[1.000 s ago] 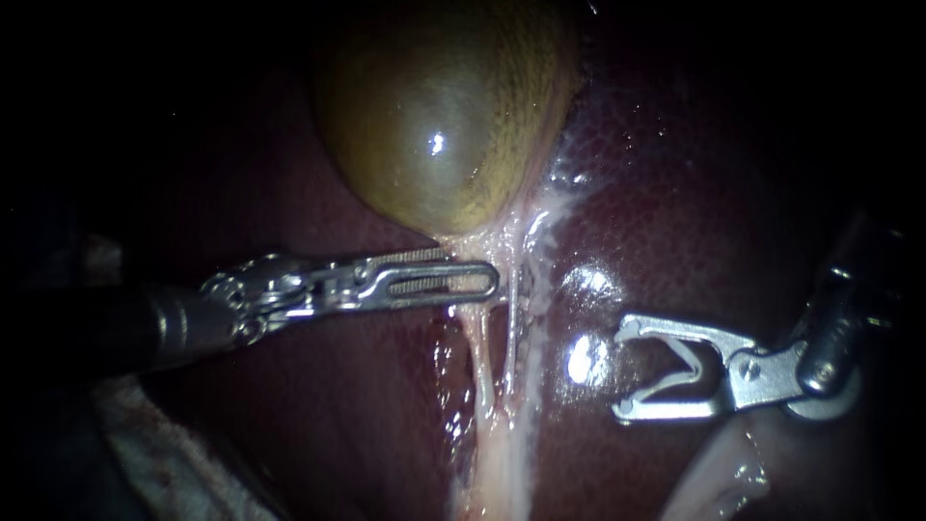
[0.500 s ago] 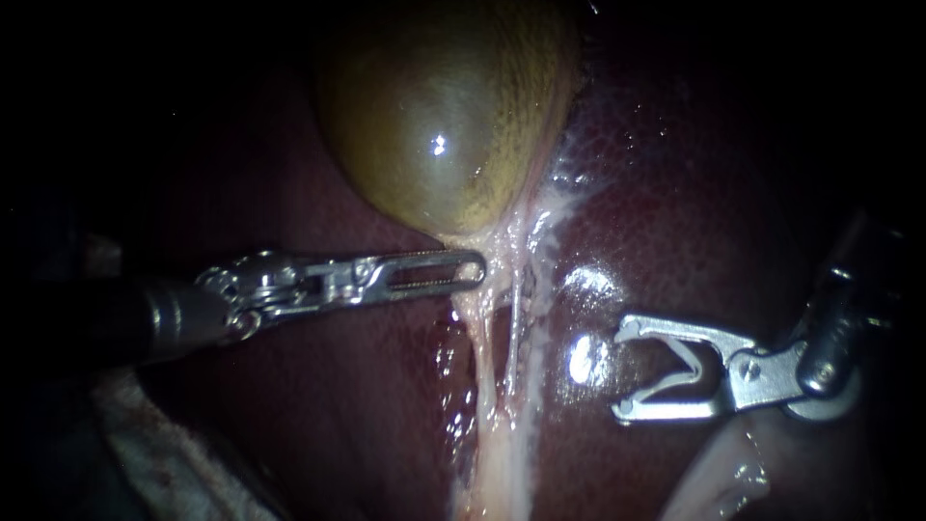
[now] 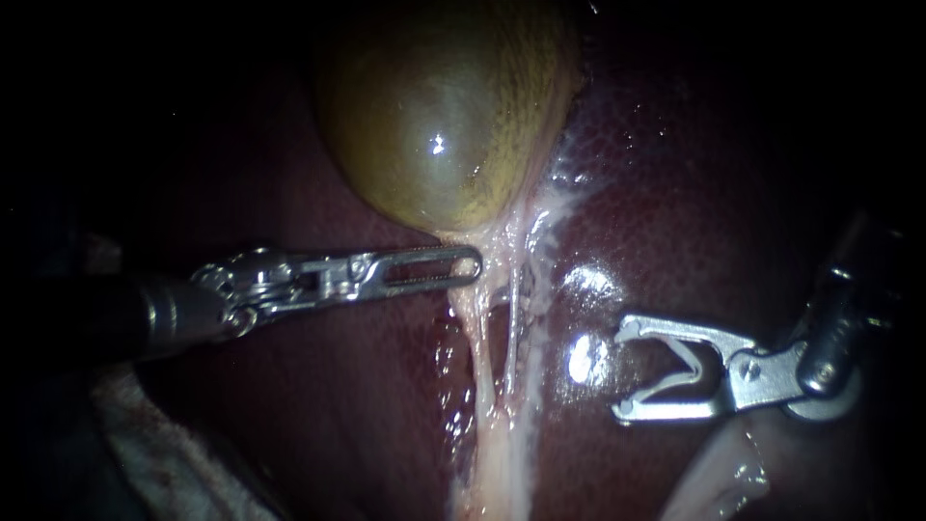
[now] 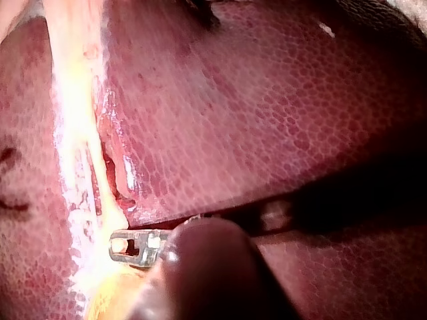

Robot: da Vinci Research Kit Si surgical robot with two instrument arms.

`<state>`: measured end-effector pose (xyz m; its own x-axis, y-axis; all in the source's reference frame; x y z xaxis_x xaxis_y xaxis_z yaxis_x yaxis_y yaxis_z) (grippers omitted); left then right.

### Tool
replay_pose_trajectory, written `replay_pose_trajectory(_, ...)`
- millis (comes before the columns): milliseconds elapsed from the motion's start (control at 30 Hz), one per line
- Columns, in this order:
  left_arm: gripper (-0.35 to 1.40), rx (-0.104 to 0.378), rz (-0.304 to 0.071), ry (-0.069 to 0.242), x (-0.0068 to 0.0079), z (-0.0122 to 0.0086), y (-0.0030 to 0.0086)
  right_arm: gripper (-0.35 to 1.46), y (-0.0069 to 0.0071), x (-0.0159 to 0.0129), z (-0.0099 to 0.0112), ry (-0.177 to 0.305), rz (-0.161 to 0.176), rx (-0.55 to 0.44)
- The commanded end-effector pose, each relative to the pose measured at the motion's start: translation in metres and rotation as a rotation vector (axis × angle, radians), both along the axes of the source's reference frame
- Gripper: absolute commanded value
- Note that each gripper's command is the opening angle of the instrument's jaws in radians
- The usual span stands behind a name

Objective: Grabbing gallbladder

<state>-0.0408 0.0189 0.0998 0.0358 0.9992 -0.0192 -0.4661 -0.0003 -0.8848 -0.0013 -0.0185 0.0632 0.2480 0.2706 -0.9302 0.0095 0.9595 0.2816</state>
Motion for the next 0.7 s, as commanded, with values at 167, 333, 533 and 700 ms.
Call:
replay_pose_trajectory(167, -0.35, 0.0, 0.0, 0.0, 0.0, 0.0, 0.0, 0.6, 0.0, 0.0, 0.0, 0.0, 0.0, 0.0)
replay_pose_trajectory(333, -0.35, 0.0, 0.0, 0.0, 0.0, 0.0, 0.0, 0.6, 0.0, 0.0, 0.0, 0.0, 0.0, 0.0)
replay_pose_trajectory(533, -0.33, 0.0, 0.0, 0.0, -0.0001, 0.0, 0.0, 0.6, 0.0, 0.0001, 0.0, 0.0, 0.0, 0.0)
replay_pose_trajectory(700, -0.33, 0.0, 0.0, 0.0, -0.0001, -0.0001, 0.0001, 0.6, 0.0, 0.0001, 0.0, 0.0, 0.0, 0.0)
